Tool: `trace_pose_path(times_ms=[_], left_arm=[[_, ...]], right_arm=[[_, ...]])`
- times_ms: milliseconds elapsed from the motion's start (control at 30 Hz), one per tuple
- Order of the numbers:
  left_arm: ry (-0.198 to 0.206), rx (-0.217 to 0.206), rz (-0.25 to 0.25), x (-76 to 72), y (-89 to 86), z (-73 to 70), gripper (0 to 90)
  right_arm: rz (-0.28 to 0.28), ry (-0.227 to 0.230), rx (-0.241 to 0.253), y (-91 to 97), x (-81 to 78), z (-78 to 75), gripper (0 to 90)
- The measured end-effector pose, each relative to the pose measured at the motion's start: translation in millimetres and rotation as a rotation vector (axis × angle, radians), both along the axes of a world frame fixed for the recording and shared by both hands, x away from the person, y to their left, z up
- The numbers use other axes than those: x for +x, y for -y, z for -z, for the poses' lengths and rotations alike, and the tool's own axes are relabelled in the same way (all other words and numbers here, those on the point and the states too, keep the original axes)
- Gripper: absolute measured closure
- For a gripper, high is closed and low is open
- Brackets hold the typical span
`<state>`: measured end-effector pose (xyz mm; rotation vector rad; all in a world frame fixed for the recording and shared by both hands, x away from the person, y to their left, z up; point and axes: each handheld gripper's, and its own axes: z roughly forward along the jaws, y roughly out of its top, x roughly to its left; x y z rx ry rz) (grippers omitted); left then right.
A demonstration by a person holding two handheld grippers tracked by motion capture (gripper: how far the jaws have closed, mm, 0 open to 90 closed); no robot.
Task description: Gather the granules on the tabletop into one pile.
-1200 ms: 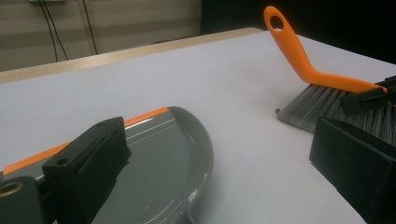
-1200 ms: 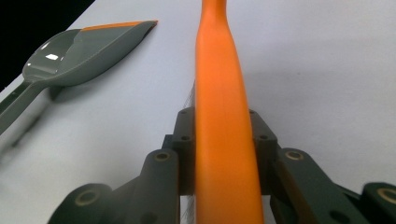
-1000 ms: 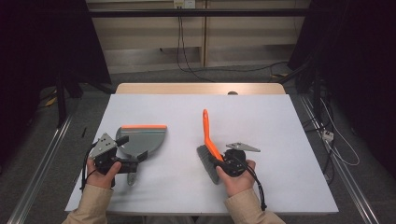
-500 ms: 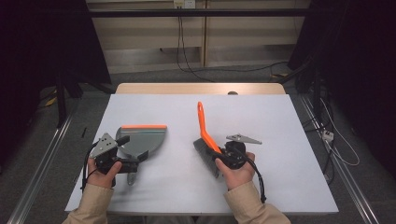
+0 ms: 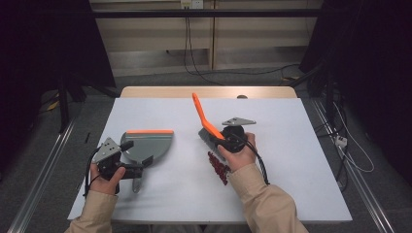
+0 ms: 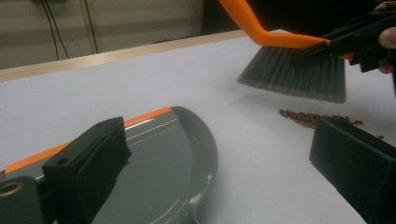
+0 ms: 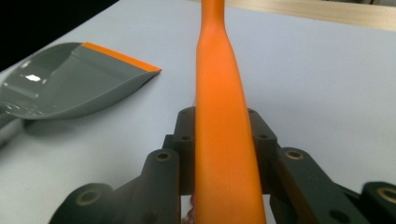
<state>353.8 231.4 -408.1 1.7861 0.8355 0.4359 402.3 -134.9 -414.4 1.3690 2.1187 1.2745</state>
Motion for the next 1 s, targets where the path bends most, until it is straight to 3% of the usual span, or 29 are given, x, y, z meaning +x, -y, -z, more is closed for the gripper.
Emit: trace_pose_path(times_ms=[167,233,367,467,667,1000], left_arm=[[-0.003,0.001,-0.002,0.2,-0.8,0.5,4.1],[-0.005,0.003,-0.006,0.6,-1.6,0.6,4.1],[-0.004,0.004,-0.008,0.5,-1.3,0.8,4.1],[-0.007,0.006,-0.007,0.3,-0.5,1.0,4.1],[-0.005,0.011,-0.009,-0.4,-0.5,1.0,4.1],[-0.004,0.013,-0.007,-1.2,1.5,1.0,4.1]], right_arm=[[-0.083,0.018,-0.047,-0.9,17.3,10.2,71.7],[-0.126,0.021,-0.045,-0.1,20.9,15.9,71.7],[-0.227,0.061,-0.137,0.3,22.0,22.1,71.6],[-0.297,0.088,-0.179,3.2,16.0,21.2,71.7],[-0.394,0.121,-0.184,11.8,0.4,22.6,71.7],[-0.467,0.126,-0.202,20.9,-20.5,19.7,71.7]])
